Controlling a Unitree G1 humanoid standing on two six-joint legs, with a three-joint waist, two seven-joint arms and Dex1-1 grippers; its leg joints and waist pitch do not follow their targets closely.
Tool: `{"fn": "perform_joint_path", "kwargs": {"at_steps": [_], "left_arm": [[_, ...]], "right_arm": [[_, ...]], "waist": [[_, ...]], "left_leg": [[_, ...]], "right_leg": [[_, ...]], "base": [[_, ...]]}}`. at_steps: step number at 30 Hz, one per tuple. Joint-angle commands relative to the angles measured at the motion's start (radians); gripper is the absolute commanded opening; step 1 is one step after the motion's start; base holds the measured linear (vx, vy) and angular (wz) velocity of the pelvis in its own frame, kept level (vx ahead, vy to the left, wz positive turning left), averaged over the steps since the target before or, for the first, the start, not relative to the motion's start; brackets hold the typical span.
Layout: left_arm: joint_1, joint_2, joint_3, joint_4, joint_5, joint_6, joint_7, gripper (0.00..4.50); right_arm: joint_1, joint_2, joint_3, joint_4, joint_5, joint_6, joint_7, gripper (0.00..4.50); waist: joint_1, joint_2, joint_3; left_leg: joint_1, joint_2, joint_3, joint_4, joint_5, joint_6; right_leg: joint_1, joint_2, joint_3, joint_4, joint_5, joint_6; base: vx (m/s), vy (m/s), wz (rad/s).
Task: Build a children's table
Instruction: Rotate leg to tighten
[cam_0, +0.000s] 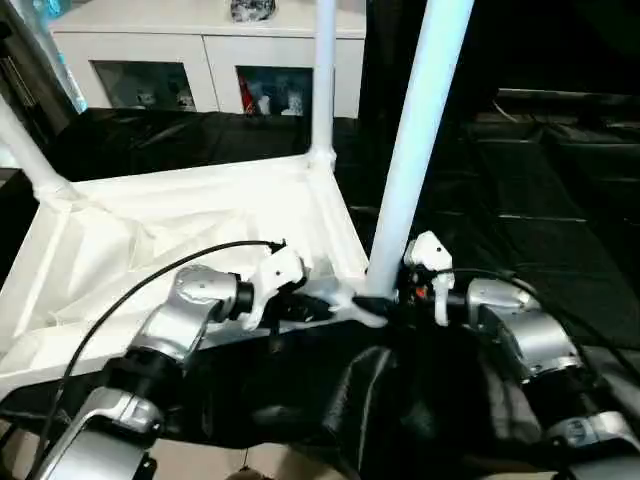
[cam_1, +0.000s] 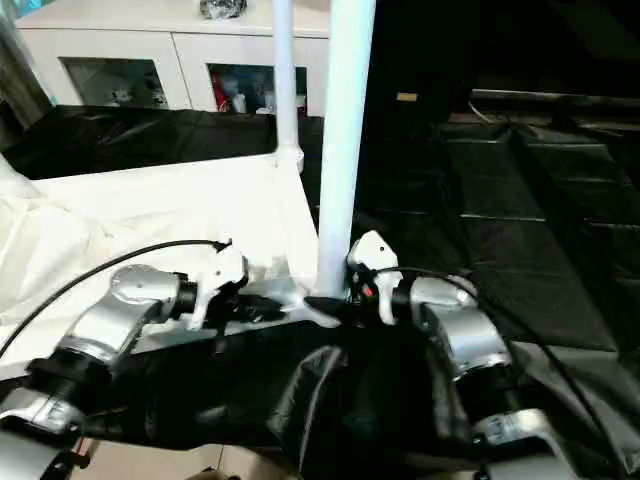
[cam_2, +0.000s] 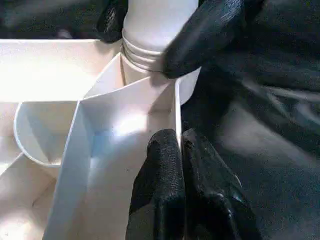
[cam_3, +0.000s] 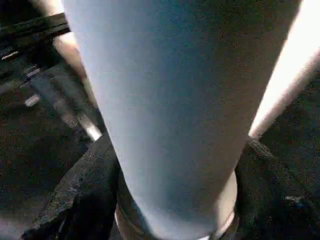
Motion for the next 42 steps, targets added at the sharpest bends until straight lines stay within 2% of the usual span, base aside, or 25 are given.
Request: {"fn": "perform_joint_path", "kwargs": {"at_steps": [1, 2, 3, 4, 8, 11, 12, 14, 15, 16, 19, 20, 24, 28, 31, 33, 36, 37, 39, 41, 42], "left_arm": [[-0.043, -0.045, 0.034, 0.009, -0.018, -0.007, 0.084, 0.00], [-0.067, -0.075, 0.039, 0.037, -0.007, -0.009, 0.141, 0.00], [-0.074, -0.083, 0.040, 0.044, -0.004, -0.008, 0.155, 0.00], [-0.098, -0.116, 0.040, 0.069, 0.011, -0.005, 0.211, 0.00], [-0.139, -0.170, 0.038, 0.117, 0.031, -0.012, 0.294, 0.00], [-0.147, -0.185, 0.034, 0.123, 0.032, -0.016, 0.300, 0.00], [-0.146, -0.190, 0.028, 0.121, 0.031, -0.026, 0.285, 0.00], [-0.134, -0.182, 0.022, 0.109, 0.029, -0.041, 0.252, 0.00], [-0.133, -0.181, 0.022, 0.109, 0.029, -0.042, 0.250, 0.00], [-0.121, -0.170, 0.020, 0.099, 0.019, -0.050, 0.218, 0.00], [-0.102, -0.149, 0.016, 0.078, 0.009, -0.056, 0.178, 0.00], [-0.080, -0.123, 0.012, 0.054, -0.002, -0.059, 0.134, 0.00], [-0.056, -0.088, 0.010, 0.026, -0.013, -0.064, 0.075, 0.00], [-0.036, -0.046, 0.017, 0.004, -0.027, -0.066, 0.003, 0.00], [-0.030, -0.029, 0.020, -0.005, -0.037, -0.057, -0.023, 0.00], [-0.014, 0.017, 0.012, -0.032, -0.045, -0.037, -0.100, 0.00], [-0.008, 0.031, 0.009, -0.040, -0.046, -0.028, -0.119, 0.00], [-0.004, 0.038, 0.006, -0.047, -0.047, -0.026, -0.133, 0.00], [0.001, 0.047, 0.009, -0.055, -0.054, -0.021, -0.148, 0.00], [0.005, 0.053, 0.007, -0.065, -0.061, -0.008, -0.165, 0.00], [0.007, 0.055, 0.006, -0.070, -0.062, -0.004, -0.170, 0.00]], "right_arm": [[0.001, 0.049, 0.019, 0.032, -0.004, 0.033, -0.058, 2.72], [-0.016, 0.094, -0.002, 0.078, -0.019, 0.031, -0.165, 2.72], [-0.021, 0.105, -0.008, 0.090, -0.022, 0.032, -0.193, 2.72], [-0.044, 0.154, -0.035, 0.142, -0.021, 0.044, -0.300, 2.72], [-0.082, 0.231, -0.056, 0.190, -0.039, 0.063, -0.445, 2.72], [-0.098, 0.249, -0.036, 0.205, -0.067, 0.044, -0.469, 2.72], [-0.108, 0.261, -0.031, 0.208, -0.073, 0.014, -0.464, 2.72], [-0.104, 0.258, -0.047, 0.193, -0.038, -0.007, -0.405, 2.72], [-0.103, 0.257, -0.048, 0.191, -0.036, -0.007, -0.400, 3.06], [-0.097, 0.248, -0.058, 0.175, -0.012, 0.004, -0.355, 3.40], [-0.084, 0.220, -0.050, 0.145, 0.006, 0.017, -0.286, 3.43], [-0.068, 0.175, -0.015, 0.121, -0.011, -0.001, -0.226, 3.82], [-0.051, 0.120, 0.003, 0.091, -0.015, -0.021, -0.135, 3.99], [-0.026, 0.046, 0.020, 0.035, -0.002, -0.043, 0.000, 3.99], [-0.014, 0.016, 0.029, 0.007, 0.012, -0.025, 0.064, 3.99], [0.012, -0.044, 0.049, -0.038, 0.031, -0.013, 0.175, 3.99], [0.017, -0.057, 0.053, -0.046, 0.033, -0.004, 0.194, 3.99], [0.018, -0.059, 0.051, -0.047, 0.036, -0.006, 0.197, 3.82], [0.018, -0.061, 0.045, -0.049, 0.046, -0.001, 0.201, 3.82], [0.019, -0.061, 0.042, -0.052, 0.051, 0.004, 0.204, 3.54], [0.021, -0.061, 0.043, -0.056, 0.051, 0.007, 0.207, 3.54]], "waist": [[-0.003, -0.013, -0.059], [-0.007, -0.014, -0.060], [-0.008, -0.013, -0.061], [-0.009, -0.010, -0.060], [-0.018, -0.011, -0.061], [-0.018, -0.011, -0.063], [-0.018, -0.005, -0.065], [-0.018, -0.008, -0.065], [-0.018, -0.008, -0.064], [-0.018, -0.008, -0.065], [-0.016, -0.008, -0.065], [-0.014, -0.010, -0.065], [-0.015, -0.008, -0.063], [-0.010, -0.007, -0.062], [-0.004, -0.007, -0.063], [0.003, -0.006, -0.065], [0.005, -0.005, -0.064], [0.005, -0.006, -0.064], [0.005, -0.005, -0.062], [0.005, -0.005, -0.063], [0.005, -0.006, -0.062]], "left_leg": [[0.008, 0.025, -0.003, -0.065, -0.242, 0.033], [0.007, 0.022, -0.003, -0.065, -0.243, 0.027], [0.006, 0.021, -0.004, -0.065, -0.238, 0.023], [0.009, 0.021, -0.005, -0.066, -0.244, 0.018], [0.007, 0.018, -0.004, -0.065, -0.240, 0.018], [0.005, 0.020, -0.004, -0.063, -0.230, 0.027], [0.005, 0.020, -0.003, -0.062, -0.219, 0.035], [0.005, 0.019, -0.003, -0.062, -0.219, 0.042], [0.004, 0.020, -0.003, -0.062, -0.221, 0.045], [0.004, 0.019, -0.003, -0.062, -0.224, 0.049], [0.003, 0.021, -0.003, -0.061, -0.215, 0.062], [0.003, 0.023, -0.003, -0.061, -0.212, 0.064], [0.004, 0.024, -0.002, -0.062, -0.224, 0.065], [0.005, 0.027, -0.002, -0.063, -0.239, 0.064], [0.004, 0.029, -0.001, -0.062, -0.228, 0.070], [0.004, 0.029, -0.001, -0.060, -0.205, 0.074], [0.004, 0.030, 0.001, -0.060, -0.208, 0.081], [0.005, 0.030, 0.001, -0.060, -0.214, 0.080], [0.007, 0.030, -0.001, -0.063, -0.239, 0.063], [0.008, 0.031, -0.001, -0.064, -0.240, 0.055], [0.008, 0.030, -0.001, -0.064, -0.238, 0.055]], "right_leg": [[0.048, -0.059, 0.040, -0.082, -0.317, -0.187], [0.048, -0.059, 0.040, -0.083, -0.328, -0.180], [0.048, -0.061, 0.040, -0.082, -0.330, -0.177], [0.047, -0.060, 0.039, -0.084, -0.337, -0.174], [0.047, -0.057, 0.041, -0.084, -0.312, -0.178], [0.050, -0.059, 0.041, -0.080, -0.273, -0.186], [0.051, -0.058, 0.041, -0.078, -0.240, -0.195], [0.053, -0.058, 0.040, -0.078, -0.226, -0.202], [0.054, -0.059, 0.040, -0.078, -0.228, -0.202], [0.055, -0.059, 0.040, -0.078, -0.230, -0.204], [0.057, -0.058, 0.040, -0.076, -0.209, -0.210], [0.058, -0.059, 0.039, -0.073, -0.204, -0.217], [0.055, -0.059, 0.039, -0.076, -0.224, -0.220], [0.055, -0.058, 0.039, -0.076, -0.238, -0.216], [0.056, -0.058, 0.039, -0.073, -0.222, -0.221], [0.057, -0.058, 0.039, -0.069, -0.190, -0.227], [0.054, -0.057, 0.038, -0.069, -0.186, -0.235], [0.053, -0.057, 0.038, -0.071, -0.196, -0.235], [0.052, -0.059, 0.038, -0.074, -0.247, -0.225], [0.051, -0.058, 0.039, -0.073, -0.246, -0.224], [0.050, -0.057, 0.039, -0.073, -0.243, -0.224]], "base": [[0.000, 0.000, 0.00], [0.000, 0.000, 0.00], [0.000, 0.000, 0.00], [0.000, 0.000, 0.00], [0.000, 0.000, 0.00], [0.000, 0.000, 0.00], [0.000, 0.000, 0.00], [0.000, 0.000, 0.00], [0.000, 0.000, 0.00], [0.000, 0.000, 0.00], [0.000, 0.000, 0.00], [0.000, 0.000, 0.00], [0.000, 0.000, 0.00], [0.000, 0.000, 0.00], [0.000, 0.000, 0.00], [0.000, 0.000, 0.00], [0.000, 0.000, 0.00], [0.000, 0.000, 0.00], [0.000, 0.000, 0.00], [0.000, 0.000, 0.00], [0.000, 0.000, 0.00]]}}
